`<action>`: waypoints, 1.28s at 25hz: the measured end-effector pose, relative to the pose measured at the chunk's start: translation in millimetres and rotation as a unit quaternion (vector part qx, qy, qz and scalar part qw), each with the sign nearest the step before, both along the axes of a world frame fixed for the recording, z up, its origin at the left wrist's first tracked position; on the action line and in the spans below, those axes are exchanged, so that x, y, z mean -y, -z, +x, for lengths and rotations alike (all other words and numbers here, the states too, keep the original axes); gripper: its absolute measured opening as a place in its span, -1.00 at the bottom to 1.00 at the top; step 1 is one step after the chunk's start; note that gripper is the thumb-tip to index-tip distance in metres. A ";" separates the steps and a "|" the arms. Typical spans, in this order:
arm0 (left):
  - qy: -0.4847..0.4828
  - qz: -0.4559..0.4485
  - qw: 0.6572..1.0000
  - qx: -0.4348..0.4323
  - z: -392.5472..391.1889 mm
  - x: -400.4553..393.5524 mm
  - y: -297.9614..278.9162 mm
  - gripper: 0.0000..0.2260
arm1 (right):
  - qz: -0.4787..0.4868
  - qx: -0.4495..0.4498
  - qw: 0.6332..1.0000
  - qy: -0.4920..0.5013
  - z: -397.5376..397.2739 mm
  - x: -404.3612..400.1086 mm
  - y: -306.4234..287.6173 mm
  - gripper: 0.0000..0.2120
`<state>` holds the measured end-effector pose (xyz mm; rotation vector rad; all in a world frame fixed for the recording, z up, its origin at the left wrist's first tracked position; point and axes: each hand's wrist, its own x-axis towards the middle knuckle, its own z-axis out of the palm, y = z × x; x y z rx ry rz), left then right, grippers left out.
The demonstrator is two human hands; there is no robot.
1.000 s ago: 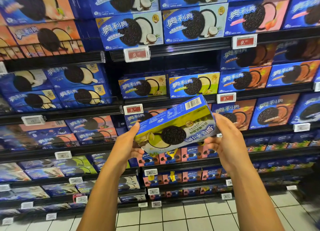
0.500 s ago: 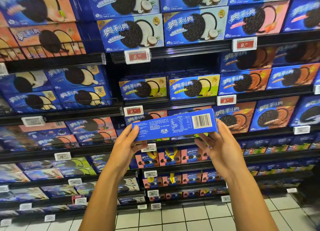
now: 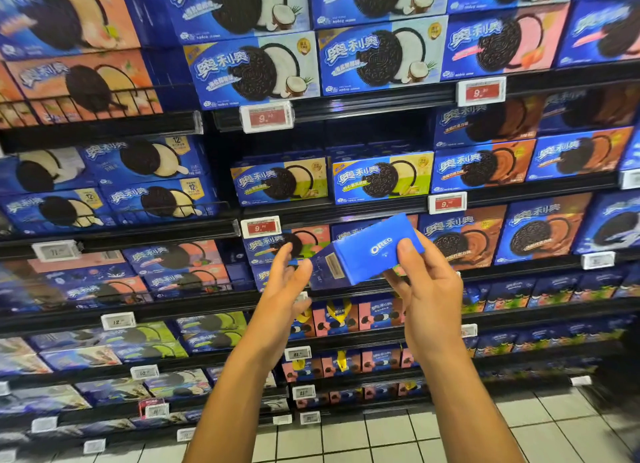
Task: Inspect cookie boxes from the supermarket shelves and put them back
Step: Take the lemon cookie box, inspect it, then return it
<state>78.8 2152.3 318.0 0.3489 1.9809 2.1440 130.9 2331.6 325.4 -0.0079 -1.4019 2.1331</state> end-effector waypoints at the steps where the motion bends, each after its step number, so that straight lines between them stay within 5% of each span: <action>1: 0.031 0.020 0.999 -0.012 4.8 -4.9 -4.0 -0.23 | 0.016 -0.002 1.000 0.016 0.1 4.2 -1.0 -0.77; 5: 0.078 0.046 0.994 -0.060 14.2 -23.1 -14.7 -0.18 | 0.081 0.014 0.995 0.055 0.2 15.9 -0.9 -0.56; 7: 0.020 0.082 0.995 -0.054 12.4 -27.9 -15.5 -0.37 | 0.107 0.015 0.993 0.047 0.4 16.6 1.5 -0.50; 10: -0.019 0.189 0.981 -0.035 2.0 -22.0 -8.0 -0.60 | 0.145 -0.014 0.989 0.005 1.7 13.2 1.4 -0.69; 12: 0.008 0.265 0.964 -0.013 -3.9 -13.2 -1.2 -0.48 | 0.158 -0.021 0.987 -0.008 1.0 10.1 4.0 -0.71; 16: 0.058 0.360 0.931 0.021 -13.8 0.7 11.5 -0.51 | 0.112 0.032 0.993 0.033 -9.3 2.9 17.0 -0.60; 23: 0.080 0.399 0.911 0.064 -19.9 8.8 26.2 -0.54 | 0.038 0.087 0.995 0.018 -17.2 -15.5 24.0 -0.28; 28: 0.050 0.425 0.900 0.080 -27.0 16.0 30.9 -0.65 | 0.067 0.008 0.996 0.055 -6.6 -13.9 22.7 -0.64; 32: 0.021 0.406 0.911 0.065 -25.7 14.7 28.4 -0.70 | 0.052 -0.020 0.995 0.078 -2.5 -10.8 20.7 -0.66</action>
